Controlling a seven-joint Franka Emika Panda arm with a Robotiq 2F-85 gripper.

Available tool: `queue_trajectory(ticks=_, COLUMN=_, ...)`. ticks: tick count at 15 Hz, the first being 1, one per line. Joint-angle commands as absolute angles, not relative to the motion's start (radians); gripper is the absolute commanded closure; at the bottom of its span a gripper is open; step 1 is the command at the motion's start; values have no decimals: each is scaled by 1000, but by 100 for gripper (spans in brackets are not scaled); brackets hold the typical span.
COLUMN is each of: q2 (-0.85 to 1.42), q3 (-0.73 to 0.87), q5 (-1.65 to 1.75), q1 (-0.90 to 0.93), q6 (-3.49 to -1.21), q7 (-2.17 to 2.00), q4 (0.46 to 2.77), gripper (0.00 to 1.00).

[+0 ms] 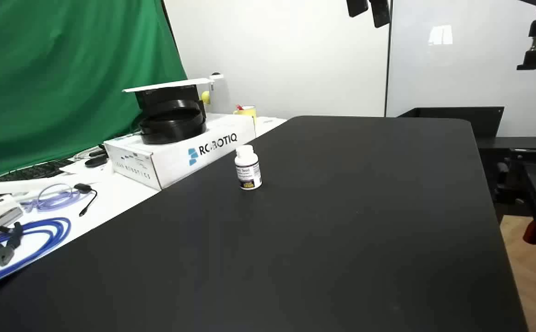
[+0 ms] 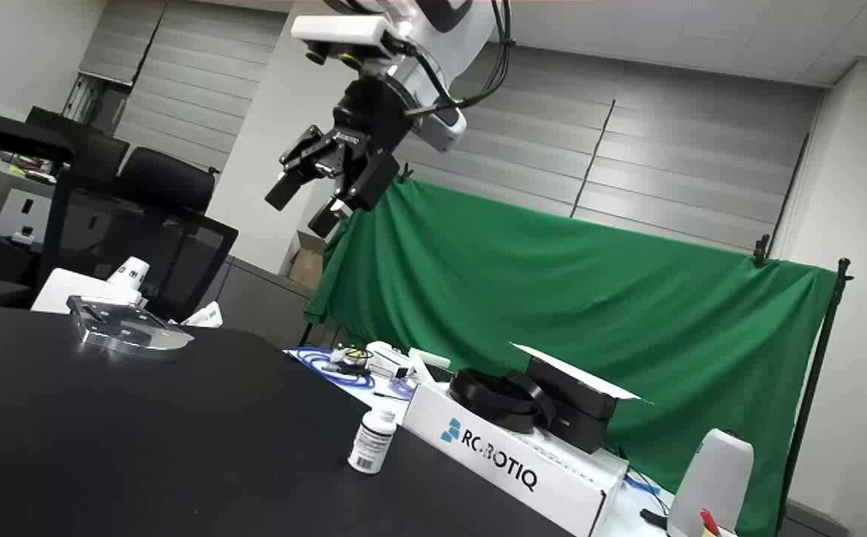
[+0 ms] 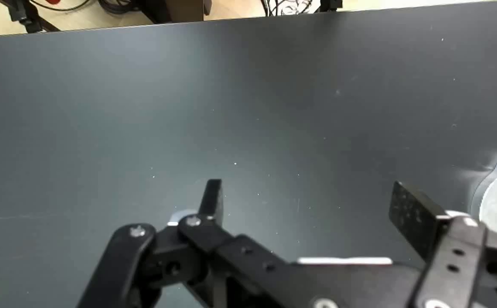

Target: Move the bottle backward

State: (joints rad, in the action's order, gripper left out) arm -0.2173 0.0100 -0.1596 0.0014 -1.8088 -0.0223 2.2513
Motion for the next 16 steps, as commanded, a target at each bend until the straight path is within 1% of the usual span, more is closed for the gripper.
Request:
queue_trajectory(ticks=1, q2=-217, q3=9, q5=-160, q1=0, q6=-1808, q7=-22, q4=2250, gripper=0)
queue_trajectory(ticks=10, q2=-217, q3=9, q5=-160, q1=0, q6=-1809, q7=-22, q4=2250, gripper=0)
queue_trajectory(ticks=11, q2=-206, q3=17, q5=-164, q1=4, q6=-1818, q7=42, q4=2240, gripper=0)
queue_trajectory(ticks=16, q2=3, q3=22, q5=-63, q1=-2, q6=-1875, q7=186, q4=2035, gripper=0)
